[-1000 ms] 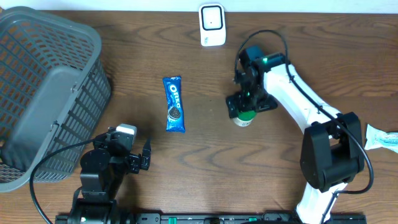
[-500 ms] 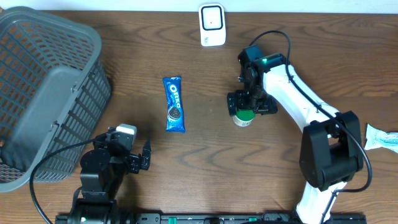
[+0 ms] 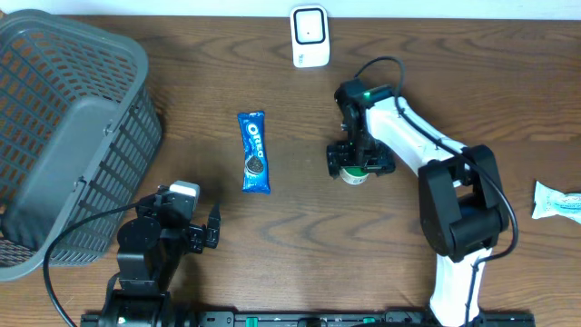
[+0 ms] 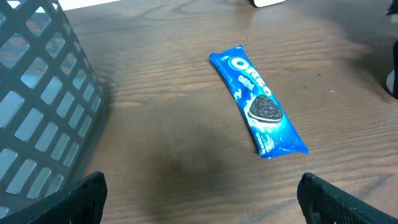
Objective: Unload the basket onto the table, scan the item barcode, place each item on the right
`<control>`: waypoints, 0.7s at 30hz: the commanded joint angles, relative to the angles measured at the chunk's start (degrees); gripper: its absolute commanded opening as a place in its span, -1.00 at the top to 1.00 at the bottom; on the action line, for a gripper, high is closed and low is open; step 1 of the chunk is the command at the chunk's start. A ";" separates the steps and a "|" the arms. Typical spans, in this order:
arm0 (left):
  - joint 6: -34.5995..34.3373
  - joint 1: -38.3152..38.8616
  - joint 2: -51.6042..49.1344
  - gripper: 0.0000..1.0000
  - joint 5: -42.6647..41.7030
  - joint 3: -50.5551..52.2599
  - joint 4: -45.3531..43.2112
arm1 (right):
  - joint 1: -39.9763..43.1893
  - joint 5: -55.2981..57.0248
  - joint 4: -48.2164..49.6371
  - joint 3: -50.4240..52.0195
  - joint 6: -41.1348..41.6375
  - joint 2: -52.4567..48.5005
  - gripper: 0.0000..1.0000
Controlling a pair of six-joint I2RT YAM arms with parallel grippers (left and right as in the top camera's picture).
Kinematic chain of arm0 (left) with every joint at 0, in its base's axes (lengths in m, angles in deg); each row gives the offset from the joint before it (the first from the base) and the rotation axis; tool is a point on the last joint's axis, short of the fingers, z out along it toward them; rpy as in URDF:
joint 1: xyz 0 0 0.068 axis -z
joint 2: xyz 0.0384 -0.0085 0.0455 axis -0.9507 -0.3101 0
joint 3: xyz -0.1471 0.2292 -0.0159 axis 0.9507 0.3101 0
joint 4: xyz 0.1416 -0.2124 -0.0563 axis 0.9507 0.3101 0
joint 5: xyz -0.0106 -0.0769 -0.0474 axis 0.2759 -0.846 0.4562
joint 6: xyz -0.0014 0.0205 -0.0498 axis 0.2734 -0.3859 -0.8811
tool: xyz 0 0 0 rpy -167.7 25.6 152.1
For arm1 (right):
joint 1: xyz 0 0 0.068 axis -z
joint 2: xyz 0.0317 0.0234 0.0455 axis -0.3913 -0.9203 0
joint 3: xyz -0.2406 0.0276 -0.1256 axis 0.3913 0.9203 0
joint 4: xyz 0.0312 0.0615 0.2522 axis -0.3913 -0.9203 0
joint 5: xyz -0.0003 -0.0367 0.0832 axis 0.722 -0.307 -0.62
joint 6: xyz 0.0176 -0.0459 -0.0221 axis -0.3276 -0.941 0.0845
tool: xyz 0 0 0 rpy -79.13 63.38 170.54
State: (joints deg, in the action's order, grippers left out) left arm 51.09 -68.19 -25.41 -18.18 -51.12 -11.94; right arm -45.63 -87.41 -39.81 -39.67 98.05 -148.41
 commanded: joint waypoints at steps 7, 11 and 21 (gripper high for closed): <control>-0.50 -0.15 0.35 -0.96 0.35 0.28 0.17 | -0.13 5.18 0.31 0.33 7.96 -1.99 -0.27; -0.50 -0.15 0.35 -0.96 0.35 0.28 0.17 | -0.13 4.09 0.13 0.26 7.96 -1.90 -0.12; -0.50 -0.15 0.35 -0.96 0.35 0.28 0.17 | 0.35 -3.96 -14.49 -11.78 3.17 -1.70 -0.02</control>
State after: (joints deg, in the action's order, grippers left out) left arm 51.09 -68.19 -25.41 -18.18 -51.12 -11.92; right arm -45.39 -87.09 -51.17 -45.55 104.28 -150.59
